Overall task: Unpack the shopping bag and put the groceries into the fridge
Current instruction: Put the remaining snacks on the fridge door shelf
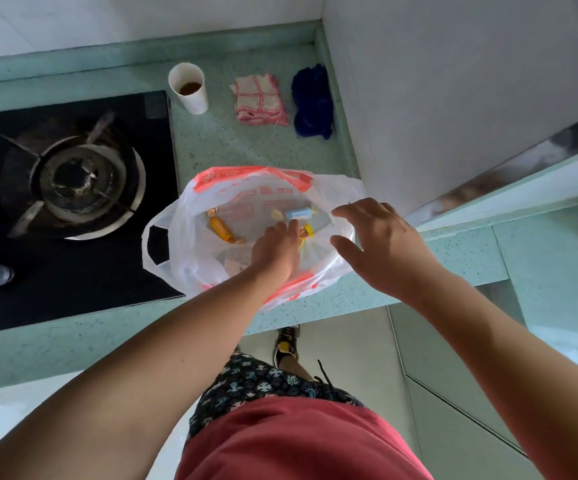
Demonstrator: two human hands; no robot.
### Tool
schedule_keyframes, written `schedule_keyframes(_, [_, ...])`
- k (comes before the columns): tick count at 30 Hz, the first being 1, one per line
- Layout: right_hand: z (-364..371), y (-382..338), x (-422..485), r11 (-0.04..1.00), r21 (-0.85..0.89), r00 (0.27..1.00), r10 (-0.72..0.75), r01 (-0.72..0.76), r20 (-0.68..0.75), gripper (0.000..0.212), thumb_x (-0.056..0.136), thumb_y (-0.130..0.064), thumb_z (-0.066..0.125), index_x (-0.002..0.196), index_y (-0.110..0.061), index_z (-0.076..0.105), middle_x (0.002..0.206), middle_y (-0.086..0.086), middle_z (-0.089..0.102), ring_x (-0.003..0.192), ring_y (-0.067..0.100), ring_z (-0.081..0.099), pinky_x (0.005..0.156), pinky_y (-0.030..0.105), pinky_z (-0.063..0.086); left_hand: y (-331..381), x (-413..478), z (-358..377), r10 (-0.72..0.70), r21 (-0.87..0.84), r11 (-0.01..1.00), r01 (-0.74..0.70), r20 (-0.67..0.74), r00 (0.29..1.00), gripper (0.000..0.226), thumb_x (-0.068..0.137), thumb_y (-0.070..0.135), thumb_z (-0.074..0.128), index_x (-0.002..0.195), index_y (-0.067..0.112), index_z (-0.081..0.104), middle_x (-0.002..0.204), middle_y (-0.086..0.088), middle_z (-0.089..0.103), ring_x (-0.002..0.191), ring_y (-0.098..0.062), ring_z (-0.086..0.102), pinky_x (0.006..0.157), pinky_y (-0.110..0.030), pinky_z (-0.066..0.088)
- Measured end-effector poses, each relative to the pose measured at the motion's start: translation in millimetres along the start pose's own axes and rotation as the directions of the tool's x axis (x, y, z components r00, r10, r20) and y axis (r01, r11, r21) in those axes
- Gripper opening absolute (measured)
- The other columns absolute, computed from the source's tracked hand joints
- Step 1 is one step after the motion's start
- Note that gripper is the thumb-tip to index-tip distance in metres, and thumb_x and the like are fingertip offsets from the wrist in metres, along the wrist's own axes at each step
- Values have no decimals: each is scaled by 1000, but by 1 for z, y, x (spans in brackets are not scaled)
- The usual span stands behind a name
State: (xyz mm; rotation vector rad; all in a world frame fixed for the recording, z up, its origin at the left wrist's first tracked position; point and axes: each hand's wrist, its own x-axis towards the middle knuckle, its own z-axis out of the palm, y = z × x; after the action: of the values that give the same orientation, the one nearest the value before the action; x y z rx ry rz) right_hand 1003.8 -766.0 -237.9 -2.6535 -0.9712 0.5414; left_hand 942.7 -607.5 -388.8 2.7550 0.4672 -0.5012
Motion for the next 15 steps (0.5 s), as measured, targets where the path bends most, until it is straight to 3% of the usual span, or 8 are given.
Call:
schedule_keyframes(4, [0,-6,1,999,38,1000,0,0,8,44,96,-38,57,137,-20,55,131,6,59,119,29,53,92,45,51,-10,-3,-8,-38,-70,997,36,-17,999,43,89,18,59,129,8,47,115,-17,58,103,-35,59,81,-44,52])
schedule_keyframes(6, [-2,-15,4,996,75,999,-39,38,12,44,96,-37,57,136,-20,55,130,6,60,118,29,54,92,45,51,-19,-8,-20,-129,-249,959,135,39,991,44,87,24,62,128,10,53,115,-16,57,101,-33,59,76,-39,50])
schedule_keyframes(8, [-2,-27,11,990,105,995,-94,91,22,41,97,-34,57,135,-18,55,127,8,61,113,30,58,89,44,52,-30,-17,-37,-226,-512,821,251,112,968,31,84,20,63,114,12,60,103,-12,61,84,-26,60,59,-29,44])
schedule_keyframes(10, [4,-38,23,984,134,990,-128,121,52,40,97,-30,56,135,-18,54,126,10,63,109,31,62,88,43,53,-39,-31,-56,-297,-686,650,328,168,940,18,83,15,61,102,13,60,87,-4,61,74,-19,56,52,-26,39])
schedule_keyframes(13, [25,-46,52,989,121,979,-110,90,172,42,97,-20,52,139,-14,52,129,14,62,113,31,60,93,39,50,-57,-57,-81,-380,-805,428,410,252,890,23,81,18,59,102,9,59,78,-1,52,69,-17,49,50,-23,39])
schedule_keyframes(15, [45,-47,74,997,29,956,-82,77,281,45,95,-15,49,141,-11,47,129,17,59,114,32,58,97,40,49,-68,-73,-95,-387,-833,344,433,294,874,31,77,23,61,102,6,60,75,-3,49,63,-18,45,52,-25,36])
